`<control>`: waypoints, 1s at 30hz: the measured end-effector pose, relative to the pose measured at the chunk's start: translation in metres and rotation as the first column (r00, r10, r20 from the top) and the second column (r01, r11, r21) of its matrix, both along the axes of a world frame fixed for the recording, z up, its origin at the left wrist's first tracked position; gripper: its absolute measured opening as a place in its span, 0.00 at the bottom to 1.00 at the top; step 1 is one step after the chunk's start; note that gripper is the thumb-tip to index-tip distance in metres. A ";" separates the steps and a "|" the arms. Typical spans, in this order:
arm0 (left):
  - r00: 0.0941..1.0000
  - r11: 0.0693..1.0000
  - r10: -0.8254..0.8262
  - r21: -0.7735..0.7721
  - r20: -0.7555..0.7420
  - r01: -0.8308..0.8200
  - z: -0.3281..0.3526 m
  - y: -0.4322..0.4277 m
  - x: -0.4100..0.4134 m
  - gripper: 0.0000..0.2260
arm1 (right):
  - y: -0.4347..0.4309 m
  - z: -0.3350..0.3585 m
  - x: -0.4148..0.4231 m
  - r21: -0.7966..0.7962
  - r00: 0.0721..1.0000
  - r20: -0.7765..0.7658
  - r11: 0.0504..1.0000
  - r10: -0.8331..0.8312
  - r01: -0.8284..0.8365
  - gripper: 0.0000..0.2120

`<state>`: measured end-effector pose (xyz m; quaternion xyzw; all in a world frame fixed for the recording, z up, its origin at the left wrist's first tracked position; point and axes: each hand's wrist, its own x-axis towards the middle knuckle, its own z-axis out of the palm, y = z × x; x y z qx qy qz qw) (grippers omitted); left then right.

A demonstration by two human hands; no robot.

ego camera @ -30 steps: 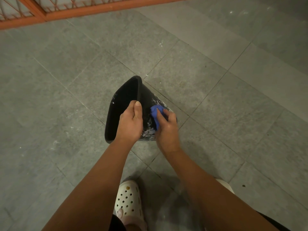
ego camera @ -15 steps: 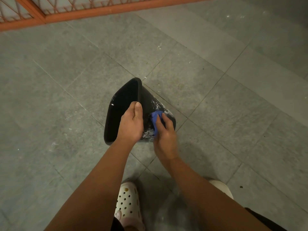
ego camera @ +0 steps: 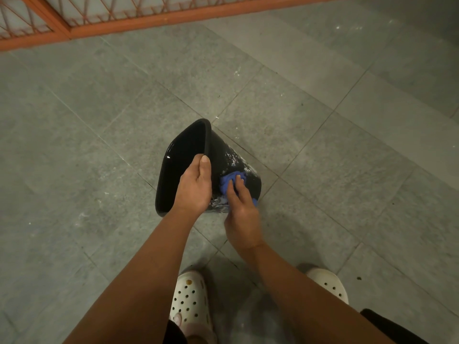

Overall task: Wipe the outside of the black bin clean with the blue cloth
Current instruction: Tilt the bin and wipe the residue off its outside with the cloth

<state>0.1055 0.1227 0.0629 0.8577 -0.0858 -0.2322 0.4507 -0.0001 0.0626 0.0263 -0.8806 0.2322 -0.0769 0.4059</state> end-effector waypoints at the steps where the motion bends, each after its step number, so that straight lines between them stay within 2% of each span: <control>1: 1.000 1.000 -0.005 -0.010 -0.002 0.005 0.000 0.000 0.000 0.16 | 0.004 0.002 -0.001 -0.017 0.999 0.039 0.999 0.034 -0.033 0.27; 3: 1.000 1.000 -0.015 -0.021 -0.003 0.015 -0.001 -0.001 -0.001 0.16 | 0.003 0.005 0.005 -0.019 0.991 0.095 0.996 0.092 -0.090 0.27; 5: 0.999 0.999 -0.036 -0.023 -0.005 0.036 -0.001 -0.002 -0.003 0.15 | -0.008 0.006 0.019 0.020 0.993 0.100 0.998 0.061 -0.064 0.26; 10: 1.000 0.999 -0.027 -0.020 -0.006 0.027 -0.001 -0.003 -0.006 0.15 | -0.019 -0.002 0.019 0.044 0.998 -0.062 0.999 -0.022 0.025 0.28; 12: 1.000 1.000 -0.026 -0.013 -0.001 0.026 -0.001 -0.002 -0.004 0.15 | -0.006 0.003 0.011 0.065 0.995 -0.083 0.996 -0.058 0.063 0.28; 16: 0.999 0.999 -0.044 -0.022 -0.012 0.043 -0.002 0.001 -0.004 0.15 | 0.003 0.013 0.017 0.048 0.999 0.020 0.998 0.029 -0.030 0.25; 18: 0.999 0.998 -0.044 -0.043 -0.021 0.043 -0.002 0.003 -0.004 0.14 | -0.008 0.013 0.027 0.040 0.999 0.024 0.998 0.036 -0.037 0.24; 23: 0.998 0.998 -0.005 -0.060 -0.063 0.001 0.002 0.004 -0.007 0.12 | -0.013 0.001 0.017 0.052 0.995 -0.100 0.998 -0.023 0.028 0.28; 25: 0.998 0.997 0.012 -0.081 -0.067 -0.017 0.006 0.004 -0.007 0.10 | -0.002 0.006 0.006 0.070 0.997 -0.070 0.997 -0.022 0.027 0.29; 28: 0.997 0.995 -0.012 -0.097 -0.072 0.005 0.004 0.005 -0.005 0.12 | 0.008 0.012 0.004 0.078 0.994 0.065 0.993 0.085 -0.089 0.29; 30: 0.998 0.994 -0.011 -0.108 -0.067 0.003 0.004 0.006 -0.004 0.12 | 0.000 0.014 0.017 0.081 0.994 0.082 0.993 0.077 -0.083 0.28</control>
